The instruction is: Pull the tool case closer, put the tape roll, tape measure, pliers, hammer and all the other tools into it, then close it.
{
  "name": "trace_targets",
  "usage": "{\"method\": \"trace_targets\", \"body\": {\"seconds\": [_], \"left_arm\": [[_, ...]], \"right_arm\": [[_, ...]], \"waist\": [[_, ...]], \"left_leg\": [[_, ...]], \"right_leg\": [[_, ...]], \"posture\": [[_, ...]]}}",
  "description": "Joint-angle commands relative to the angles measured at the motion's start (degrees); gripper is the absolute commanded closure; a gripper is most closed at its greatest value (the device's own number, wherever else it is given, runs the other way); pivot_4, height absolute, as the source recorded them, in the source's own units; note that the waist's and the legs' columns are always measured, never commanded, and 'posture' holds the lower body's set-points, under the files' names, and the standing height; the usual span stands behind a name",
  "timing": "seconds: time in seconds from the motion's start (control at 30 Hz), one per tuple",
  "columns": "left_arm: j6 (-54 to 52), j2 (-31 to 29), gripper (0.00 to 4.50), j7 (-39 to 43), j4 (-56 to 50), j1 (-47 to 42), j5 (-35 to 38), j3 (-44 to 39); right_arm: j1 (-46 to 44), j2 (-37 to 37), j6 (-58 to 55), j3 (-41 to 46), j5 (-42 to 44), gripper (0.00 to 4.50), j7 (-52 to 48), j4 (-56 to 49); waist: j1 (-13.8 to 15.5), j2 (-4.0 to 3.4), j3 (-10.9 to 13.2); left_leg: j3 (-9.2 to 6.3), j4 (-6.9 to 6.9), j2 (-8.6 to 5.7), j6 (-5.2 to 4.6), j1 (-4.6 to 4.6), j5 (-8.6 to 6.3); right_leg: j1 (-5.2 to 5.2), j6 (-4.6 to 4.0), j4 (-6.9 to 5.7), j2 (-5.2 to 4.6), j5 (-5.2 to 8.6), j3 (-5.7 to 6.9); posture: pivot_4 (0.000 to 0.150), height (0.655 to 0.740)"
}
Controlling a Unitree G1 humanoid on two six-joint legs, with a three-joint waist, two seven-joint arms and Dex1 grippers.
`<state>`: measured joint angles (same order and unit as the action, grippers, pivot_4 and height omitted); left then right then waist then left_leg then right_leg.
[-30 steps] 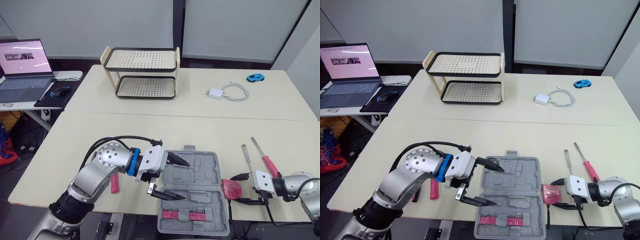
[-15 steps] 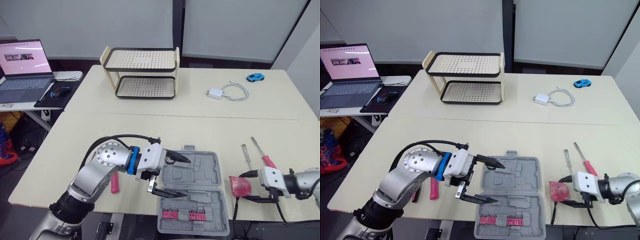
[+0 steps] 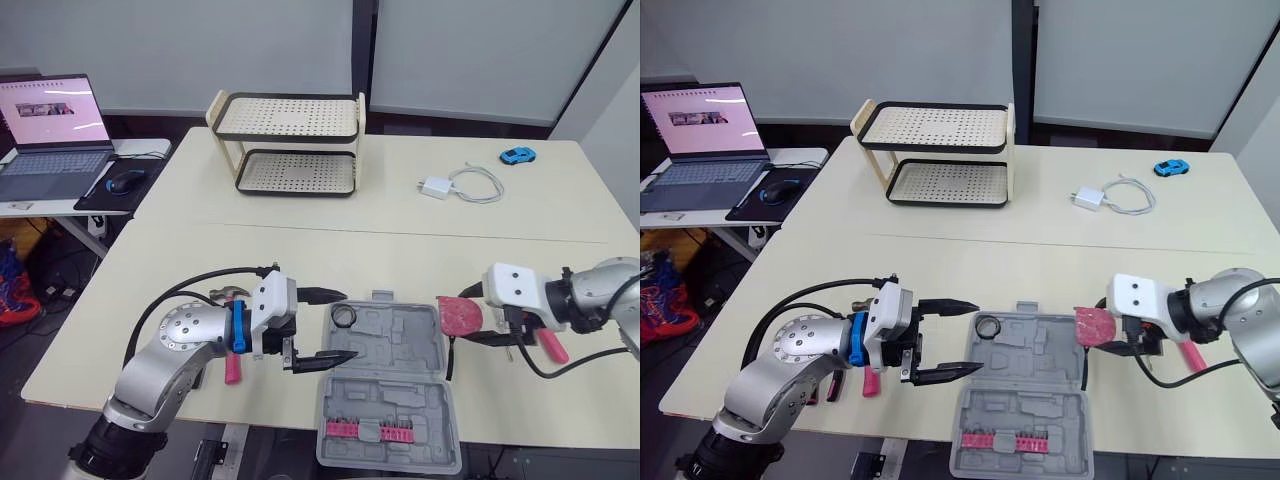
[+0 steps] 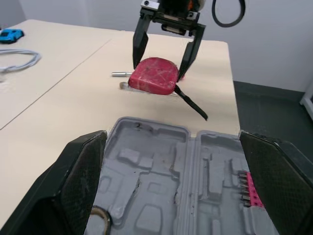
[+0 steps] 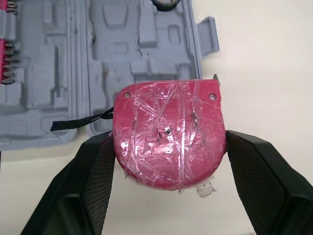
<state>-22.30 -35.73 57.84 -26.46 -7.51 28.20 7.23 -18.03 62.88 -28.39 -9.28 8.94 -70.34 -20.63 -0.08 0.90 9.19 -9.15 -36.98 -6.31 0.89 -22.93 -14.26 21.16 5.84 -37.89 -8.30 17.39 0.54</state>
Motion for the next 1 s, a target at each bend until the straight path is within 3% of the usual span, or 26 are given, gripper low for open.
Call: {"method": "trace_targets", "body": {"seconds": [0.03, 0.2, 0.4, 1.0], "left_arm": [[-0.49, 0.55, 0.00, -2.49, -3.44, 0.52, 0.87, -1.15], [0.09, 0.72, 0.00, -3.59, -4.81, 2.28, 0.24, -0.23], [0.74, 0.47, 0.00, -3.97, -5.27, 4.97, -0.64, 0.20], [1.29, -0.75, 0.00, -2.53, -4.39, 4.82, -0.42, -0.43]], "right_arm": [[-3.07, 0.49, -2.28, -3.44, -3.45, 1.29, -0.10, -1.65], [-6.50, -1.00, -5.63, -10.21, -7.84, 1.29, -0.58, -1.65], [-11.71, -7.74, -9.96, -16.50, -12.91, 1.29, 1.76, 1.22], [-13.02, -13.58, -9.43, -21.64, -19.67, 1.29, 4.25, 5.39]], "waist": [[0.07, 0.00, 0.00], [-0.09, 0.00, 0.00], [-0.29, -0.01, 0.00], [-0.26, -0.01, 0.00]], "left_leg": [[0.00, 0.00, 0.00, 0.01, 0.00, 0.00], [0.01, 0.01, 0.01, 0.14, 0.00, 0.07], [0.01, 0.03, 0.04, 0.17, 0.00, 0.07], [0.00, 0.03, 0.02, 0.20, 0.00, 0.06]], "right_leg": [[0.01, 0.00, 0.00, 0.00, 0.00, 0.01], [0.03, 0.00, -0.01, 0.00, 0.00, 0.00], [0.10, -0.01, -0.06, 0.03, 0.00, -0.03], [0.13, -0.02, -0.05, 0.03, -0.01, -0.04]], "posture": [[0.150, 0.7400], [0.150, 0.7400], [0.150, 0.7400], [0.150, 0.7400]]}}
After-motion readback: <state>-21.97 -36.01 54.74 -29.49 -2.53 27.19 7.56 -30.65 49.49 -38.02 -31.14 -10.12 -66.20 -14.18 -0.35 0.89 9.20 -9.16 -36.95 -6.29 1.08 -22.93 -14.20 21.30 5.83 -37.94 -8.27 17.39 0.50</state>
